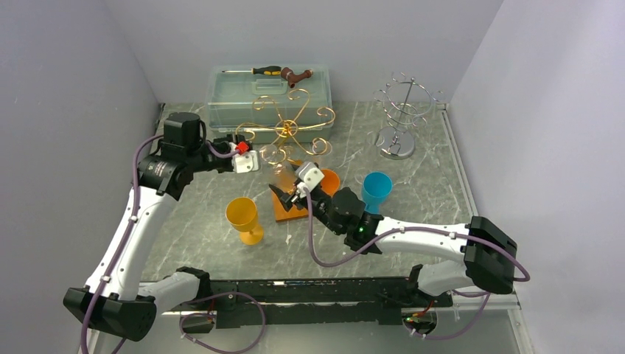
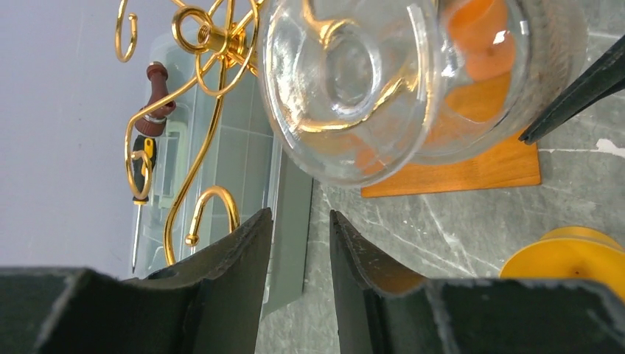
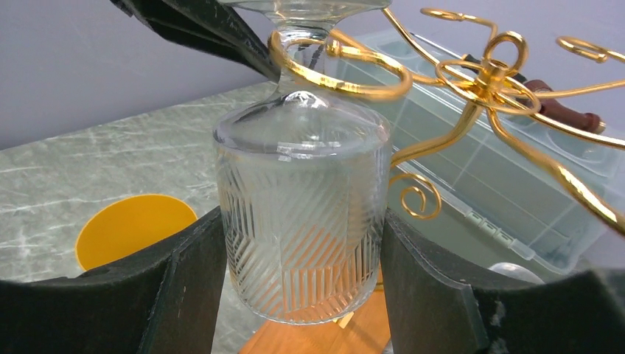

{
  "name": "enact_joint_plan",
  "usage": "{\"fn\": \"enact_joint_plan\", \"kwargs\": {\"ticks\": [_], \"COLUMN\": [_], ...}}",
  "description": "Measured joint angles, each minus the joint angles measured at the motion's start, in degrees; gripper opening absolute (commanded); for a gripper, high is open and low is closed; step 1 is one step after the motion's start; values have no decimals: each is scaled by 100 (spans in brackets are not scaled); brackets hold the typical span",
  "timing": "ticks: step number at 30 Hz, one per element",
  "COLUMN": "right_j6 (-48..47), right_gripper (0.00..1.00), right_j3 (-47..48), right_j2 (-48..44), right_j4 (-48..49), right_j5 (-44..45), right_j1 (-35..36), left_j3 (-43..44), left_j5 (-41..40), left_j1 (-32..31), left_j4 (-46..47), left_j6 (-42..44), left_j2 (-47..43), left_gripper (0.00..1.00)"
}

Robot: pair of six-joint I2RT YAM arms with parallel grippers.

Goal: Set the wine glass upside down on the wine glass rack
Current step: Turn the wine glass upside down at the wine rack.

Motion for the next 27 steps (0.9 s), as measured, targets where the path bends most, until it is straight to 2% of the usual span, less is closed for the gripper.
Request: {"fn": "enact_joint_plan", "kwargs": {"ticks": [10,13,15,18,22,27], "right_j6": [0,68,131,229,343,455], "right_gripper": [0,3,12,35,58,62], "right_j3": [-619,-695,-706,-702,-638,-529], "right_j2": [-116,-116,-109,-72,-31,-28], "right_j4": [1016,1180,1215,1233,1169,931], "right_j5": [621,717,730,730,693,544], "right_j1": [103,136,144,151,155,155], "left_j3": [229,249,249,249,249,249], "left_j5": [-249,-321,-354,-398,-442,-455], "left_j1": [4,15,15,17,22,33], "left_j4": [103,177,199,192,190,188], "left_j6": [-505,-588,-603,-643,-706,-715], "left_j2": [61,46,44,42,33,-17], "left_gripper": [40,41,42,44,44,45]}}
